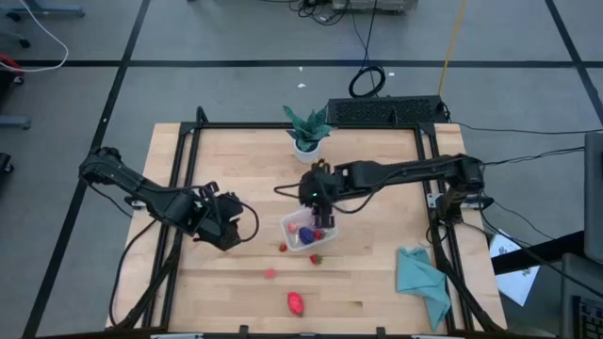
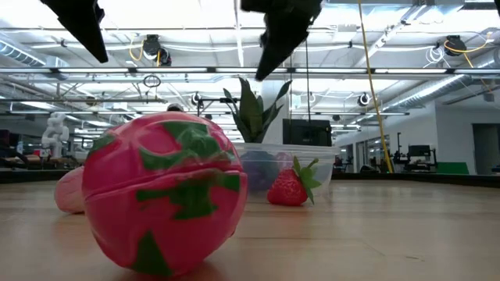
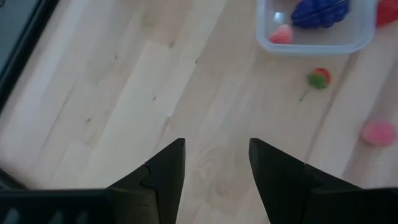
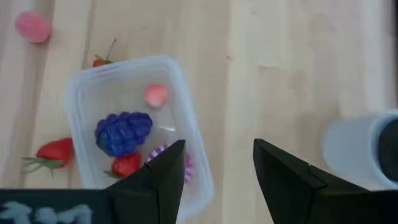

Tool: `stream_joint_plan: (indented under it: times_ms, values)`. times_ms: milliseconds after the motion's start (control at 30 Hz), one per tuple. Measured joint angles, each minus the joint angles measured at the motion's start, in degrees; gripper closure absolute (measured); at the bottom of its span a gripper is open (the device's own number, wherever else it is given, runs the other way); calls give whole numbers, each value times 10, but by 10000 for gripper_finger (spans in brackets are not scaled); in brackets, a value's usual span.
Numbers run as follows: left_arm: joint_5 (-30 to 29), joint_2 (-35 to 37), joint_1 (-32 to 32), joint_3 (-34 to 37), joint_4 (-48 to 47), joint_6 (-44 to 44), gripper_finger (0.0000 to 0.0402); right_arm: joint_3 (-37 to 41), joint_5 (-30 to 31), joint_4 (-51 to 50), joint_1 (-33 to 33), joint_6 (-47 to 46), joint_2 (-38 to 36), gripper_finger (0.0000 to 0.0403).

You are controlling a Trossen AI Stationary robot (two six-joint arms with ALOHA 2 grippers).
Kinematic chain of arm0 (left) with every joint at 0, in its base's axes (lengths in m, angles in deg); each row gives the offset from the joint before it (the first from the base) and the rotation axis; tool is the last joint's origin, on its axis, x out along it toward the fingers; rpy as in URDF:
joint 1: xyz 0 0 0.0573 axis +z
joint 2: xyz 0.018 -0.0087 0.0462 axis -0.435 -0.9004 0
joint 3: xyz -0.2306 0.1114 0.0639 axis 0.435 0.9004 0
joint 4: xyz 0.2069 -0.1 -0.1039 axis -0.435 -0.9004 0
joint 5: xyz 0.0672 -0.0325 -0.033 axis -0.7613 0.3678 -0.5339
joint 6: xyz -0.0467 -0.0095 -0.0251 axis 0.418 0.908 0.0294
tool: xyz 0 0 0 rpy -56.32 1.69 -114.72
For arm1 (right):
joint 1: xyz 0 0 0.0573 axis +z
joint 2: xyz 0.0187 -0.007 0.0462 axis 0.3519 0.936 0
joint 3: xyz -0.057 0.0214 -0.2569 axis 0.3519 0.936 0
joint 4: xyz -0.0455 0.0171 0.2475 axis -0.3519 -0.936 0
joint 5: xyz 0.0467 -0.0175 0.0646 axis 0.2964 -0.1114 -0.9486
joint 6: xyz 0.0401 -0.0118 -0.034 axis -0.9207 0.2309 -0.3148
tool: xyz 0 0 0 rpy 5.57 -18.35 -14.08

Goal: Pick and placing Produce into tupperware
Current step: Put the peach into the transparent bin

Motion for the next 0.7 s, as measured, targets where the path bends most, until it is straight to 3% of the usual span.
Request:
stream_joint_plan:
  times_ms: [233, 700]
  values:
    - [5, -34, -25, 0, 63, -9, 217, 0, 5, -38, -2, -57, -77, 222]
    - [83, -170, -36, 0, 227, -98, 217, 0, 13, -69, -4, -104, -181, 222]
